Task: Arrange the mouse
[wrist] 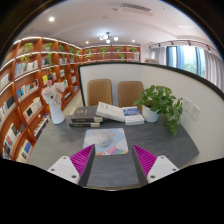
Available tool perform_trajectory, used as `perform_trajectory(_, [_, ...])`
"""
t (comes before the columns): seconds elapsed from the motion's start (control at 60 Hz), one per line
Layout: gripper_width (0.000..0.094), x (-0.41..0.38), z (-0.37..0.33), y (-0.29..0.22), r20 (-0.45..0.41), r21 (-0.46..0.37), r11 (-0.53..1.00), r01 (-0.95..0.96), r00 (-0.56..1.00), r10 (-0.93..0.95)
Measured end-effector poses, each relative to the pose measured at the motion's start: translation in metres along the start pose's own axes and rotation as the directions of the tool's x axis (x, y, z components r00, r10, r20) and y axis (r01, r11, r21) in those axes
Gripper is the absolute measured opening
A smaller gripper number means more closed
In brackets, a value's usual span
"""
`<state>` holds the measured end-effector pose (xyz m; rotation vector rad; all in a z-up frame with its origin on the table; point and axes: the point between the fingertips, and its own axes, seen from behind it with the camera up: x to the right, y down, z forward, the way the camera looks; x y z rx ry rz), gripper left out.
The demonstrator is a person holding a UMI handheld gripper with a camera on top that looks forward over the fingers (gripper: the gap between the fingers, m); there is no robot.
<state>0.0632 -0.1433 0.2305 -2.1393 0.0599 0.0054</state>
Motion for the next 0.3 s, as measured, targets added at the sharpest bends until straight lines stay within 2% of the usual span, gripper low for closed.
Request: perform_trajectory(0.3, [0.0710,0.013,-0.027,0.005,0.027,0.032,0.999,-0.005,1.000,0.004])
